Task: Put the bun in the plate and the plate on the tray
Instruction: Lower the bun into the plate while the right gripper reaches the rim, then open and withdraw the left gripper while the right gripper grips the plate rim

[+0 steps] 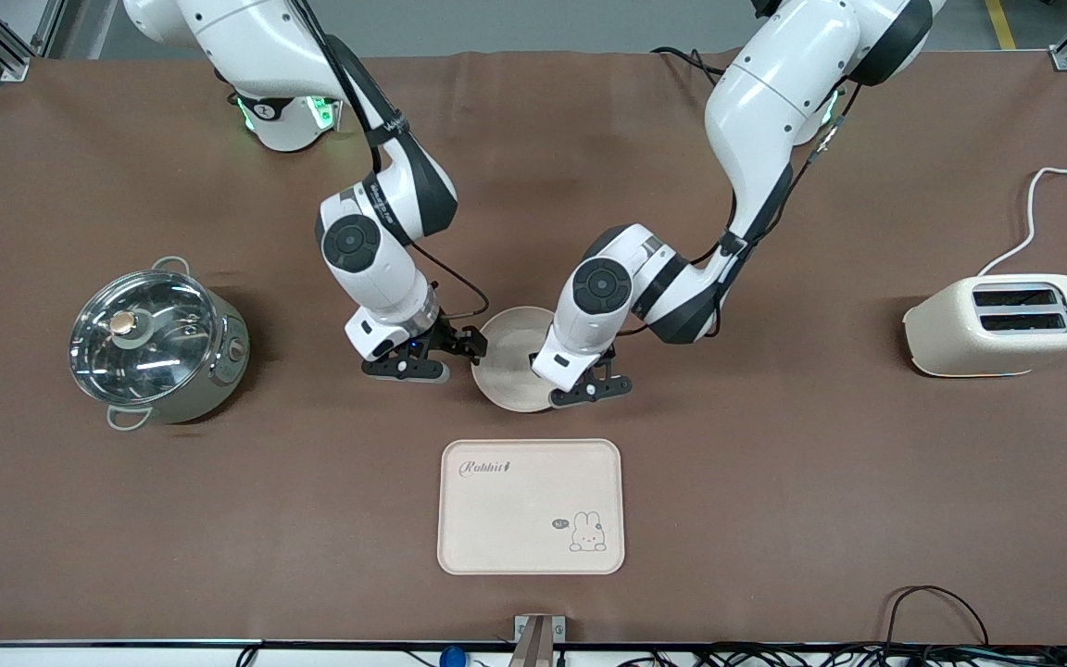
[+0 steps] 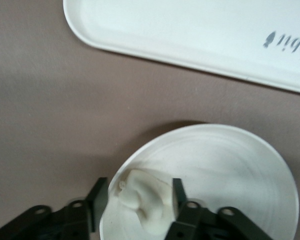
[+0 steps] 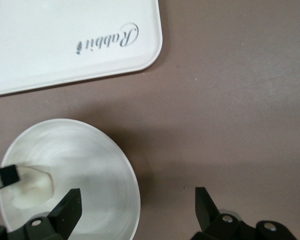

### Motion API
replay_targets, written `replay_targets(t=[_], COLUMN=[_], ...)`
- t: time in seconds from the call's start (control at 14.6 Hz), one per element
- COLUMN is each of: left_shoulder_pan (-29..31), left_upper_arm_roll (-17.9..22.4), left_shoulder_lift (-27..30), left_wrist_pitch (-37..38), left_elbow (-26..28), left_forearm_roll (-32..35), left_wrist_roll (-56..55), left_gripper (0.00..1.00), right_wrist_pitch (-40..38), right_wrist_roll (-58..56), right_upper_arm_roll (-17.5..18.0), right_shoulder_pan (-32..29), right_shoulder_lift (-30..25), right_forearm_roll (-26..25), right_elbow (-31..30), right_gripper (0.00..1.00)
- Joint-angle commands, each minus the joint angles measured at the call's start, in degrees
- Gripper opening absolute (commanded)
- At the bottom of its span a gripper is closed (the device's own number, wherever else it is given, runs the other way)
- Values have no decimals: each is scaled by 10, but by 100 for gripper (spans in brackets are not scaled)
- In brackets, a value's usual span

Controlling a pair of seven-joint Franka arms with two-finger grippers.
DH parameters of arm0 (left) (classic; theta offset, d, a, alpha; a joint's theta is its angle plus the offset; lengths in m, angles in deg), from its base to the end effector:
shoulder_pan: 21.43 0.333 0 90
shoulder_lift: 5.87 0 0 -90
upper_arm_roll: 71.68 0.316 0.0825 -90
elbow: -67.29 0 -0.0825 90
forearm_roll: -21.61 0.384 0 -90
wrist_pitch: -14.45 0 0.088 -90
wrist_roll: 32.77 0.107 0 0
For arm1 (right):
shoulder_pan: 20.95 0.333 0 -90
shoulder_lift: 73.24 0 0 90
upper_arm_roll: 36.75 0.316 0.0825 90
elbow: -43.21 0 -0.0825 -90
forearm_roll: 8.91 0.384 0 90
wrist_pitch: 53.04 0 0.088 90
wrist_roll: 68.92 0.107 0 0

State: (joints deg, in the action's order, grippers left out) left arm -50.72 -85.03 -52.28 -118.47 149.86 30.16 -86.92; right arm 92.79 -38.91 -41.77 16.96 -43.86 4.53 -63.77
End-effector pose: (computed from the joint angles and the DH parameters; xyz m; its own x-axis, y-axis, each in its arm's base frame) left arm 0.5632 -0.4694 0.2243 0.9833 0.1815 0.0134 0.1792 -0.9783 0.1042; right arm 0.5502 0.3571 0.2569 0.9891 -0.1245 0.0779 -0.1087 -0.9772 -0.1822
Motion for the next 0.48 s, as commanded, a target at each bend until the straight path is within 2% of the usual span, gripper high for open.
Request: replay_targets(t=[0.0, 0.14, 0.27, 0.41], left_shoulder_pan=[21, 55, 98, 144], left_upper_arm_roll=[2, 0, -1, -4], left_shoulder_lift=[32, 72, 114, 156], left_wrist_pitch=[48, 108, 160, 201], left_elbow=[0, 0, 1, 2], left_forearm_roll=[41, 57, 55, 51], left_wrist_roll=[27, 97, 169, 238], left_gripper=[100, 100, 100, 100], right_wrist_pitch=[22, 53, 69, 71], right_wrist_roll=[6, 21, 24, 24], right_upper_arm_roll=[-6, -6, -6, -6], right_shoulder_pan=[14, 22, 25, 26], right_shoulder_lift=[18, 39, 56, 59], right_forearm_roll=[10, 10, 9, 9], right_elbow=[0, 2, 8, 11], right_gripper=[99, 92, 78, 55])
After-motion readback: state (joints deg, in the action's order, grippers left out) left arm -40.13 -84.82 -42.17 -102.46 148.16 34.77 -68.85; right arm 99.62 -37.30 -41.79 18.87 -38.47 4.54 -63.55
